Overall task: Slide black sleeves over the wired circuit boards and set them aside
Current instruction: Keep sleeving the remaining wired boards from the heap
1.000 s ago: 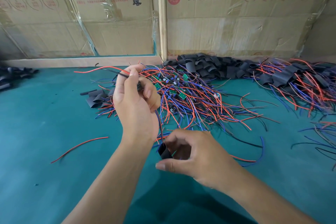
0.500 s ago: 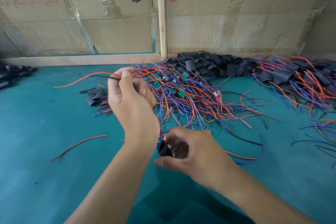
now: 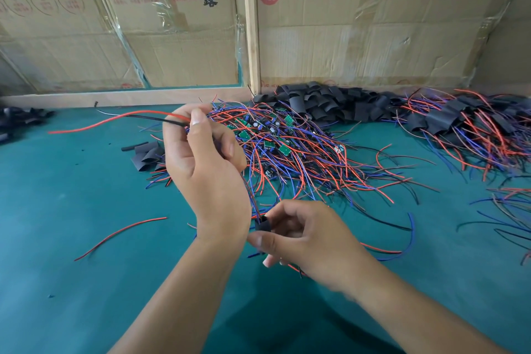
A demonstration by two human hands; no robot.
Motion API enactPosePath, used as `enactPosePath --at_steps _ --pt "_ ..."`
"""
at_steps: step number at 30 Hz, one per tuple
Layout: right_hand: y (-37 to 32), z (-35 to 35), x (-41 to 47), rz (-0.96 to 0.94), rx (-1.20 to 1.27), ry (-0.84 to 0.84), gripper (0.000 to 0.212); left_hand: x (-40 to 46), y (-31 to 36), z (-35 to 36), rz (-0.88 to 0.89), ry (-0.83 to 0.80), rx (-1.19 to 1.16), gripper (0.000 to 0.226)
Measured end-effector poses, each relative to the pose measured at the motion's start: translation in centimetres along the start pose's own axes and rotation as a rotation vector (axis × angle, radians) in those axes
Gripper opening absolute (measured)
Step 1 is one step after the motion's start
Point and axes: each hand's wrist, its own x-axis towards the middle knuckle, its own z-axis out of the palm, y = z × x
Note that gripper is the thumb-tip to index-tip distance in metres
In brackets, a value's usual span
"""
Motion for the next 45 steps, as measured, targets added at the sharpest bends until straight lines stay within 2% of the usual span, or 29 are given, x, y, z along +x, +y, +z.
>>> enactPosePath --at_steps 15,17,24,30,33,36,37,39,40,42,44,45 --pt "0.3 -1.2 0.3 0.087 -0.169 0.085 0.028 -1.1 0.5 0.2 -0.019 -0.118 -0.042 0.021" --pt "0.5 -1.2 0.3 0.084 -0.188 0.100 0.027 -1.2 0.5 0.3 -0.035 -0.124 -0.058 0.021" --pt "0.6 -1.3 0.4 0.038 -0.492 0.262 0.029 -1.3 0.8 0.1 -0.067 -0.162 -0.098 0.023" --pt "0.7 -1.3 0.6 0.017 -0.488 0.254 0.028 -1.7 0.8 0.2 -0.074 -0.218 -0.101 0.022" --pt "1.1 -2.4 0.7 0.050 -0.542 0.202 0.028 -0.8 0.8 -0.1 -0.100 -0.160 -0.119 0.023" --pt "0.9 -5.0 1.3 0.083 -0.614 0.217 0.030 0.9 0.6 -0.9 -0.227 -0.015 -0.166 0.020" --pt "0.6 -5.9 1.5 0.080 -0.553 0.262 0.030 1.3 0.4 -1.2 -0.279 0.024 -0.189 0.018" --pt "-0.1 -7.2 1.7 0.011 -0.230 0.283 0.027 1.7 -0.1 -1.4 -0.370 0.060 -0.225 0.016" --pt "-0.4 -7.3 1.5 -0.038 -0.023 0.209 0.025 1.7 -0.4 -1.4 -0.403 0.065 -0.233 0.016" --pt "-0.6 -6.5 1.0 -0.087 0.276 -0.058 0.024 1.3 -0.9 -1.2 -0.448 0.067 -0.232 0.016" --pt "-0.3 -4.8 0.5 -0.061 0.369 -0.282 0.028 1.0 -1.4 -1.1 -0.471 0.057 -0.218 0.015" --pt "-0.1 -4.0 0.5 -0.028 0.395 -0.329 0.028 1.0 -1.5 -1.1 -0.482 0.052 -0.209 0.014"
